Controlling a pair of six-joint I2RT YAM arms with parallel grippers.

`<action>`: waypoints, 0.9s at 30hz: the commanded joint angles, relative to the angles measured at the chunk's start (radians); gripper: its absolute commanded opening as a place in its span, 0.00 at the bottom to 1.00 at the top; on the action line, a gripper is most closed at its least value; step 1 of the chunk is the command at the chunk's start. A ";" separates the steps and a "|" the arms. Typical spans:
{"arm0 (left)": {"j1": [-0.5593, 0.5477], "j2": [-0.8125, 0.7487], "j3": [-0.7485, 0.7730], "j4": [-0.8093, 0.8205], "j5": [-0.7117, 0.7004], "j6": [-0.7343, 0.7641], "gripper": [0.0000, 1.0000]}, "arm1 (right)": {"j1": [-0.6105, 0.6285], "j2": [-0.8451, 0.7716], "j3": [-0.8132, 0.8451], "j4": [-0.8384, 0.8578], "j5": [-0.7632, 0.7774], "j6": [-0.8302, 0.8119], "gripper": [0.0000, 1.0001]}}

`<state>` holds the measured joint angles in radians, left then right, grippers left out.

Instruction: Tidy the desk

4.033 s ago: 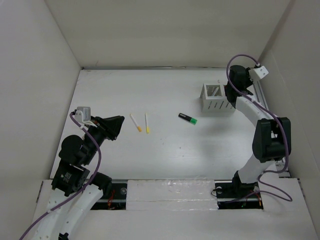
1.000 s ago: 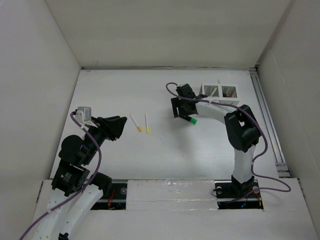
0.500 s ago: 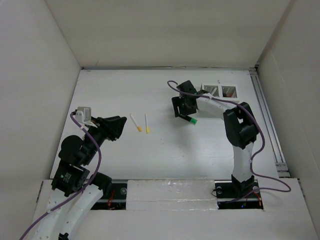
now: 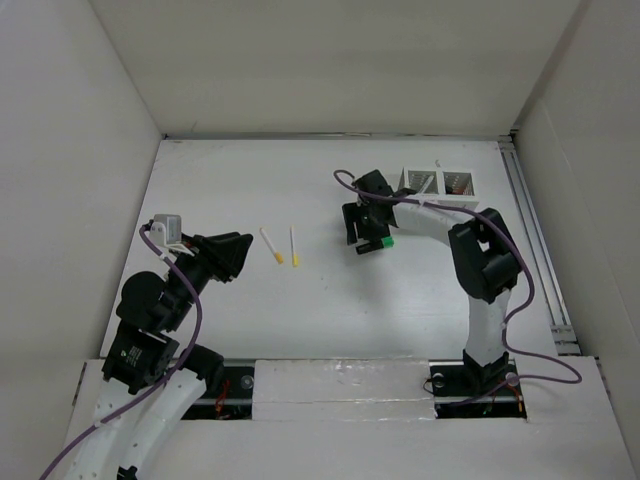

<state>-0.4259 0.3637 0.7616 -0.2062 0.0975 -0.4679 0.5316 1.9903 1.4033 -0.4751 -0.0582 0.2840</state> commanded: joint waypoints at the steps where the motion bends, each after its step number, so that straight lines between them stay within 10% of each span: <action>1: -0.005 -0.008 0.012 0.050 0.011 0.014 0.35 | 0.028 -0.034 -0.039 0.009 0.040 0.030 0.70; 15: -0.005 -0.008 0.012 0.053 0.018 0.012 0.35 | -0.033 -0.376 -0.309 0.251 0.253 0.323 0.76; 27: -0.005 -0.003 0.012 0.057 0.018 0.012 0.35 | -0.079 -0.154 -0.161 0.116 0.362 0.376 0.75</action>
<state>-0.4259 0.3630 0.7616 -0.2058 0.1040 -0.4679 0.4465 1.8252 1.1576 -0.3294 0.2550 0.6300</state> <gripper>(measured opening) 0.351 0.756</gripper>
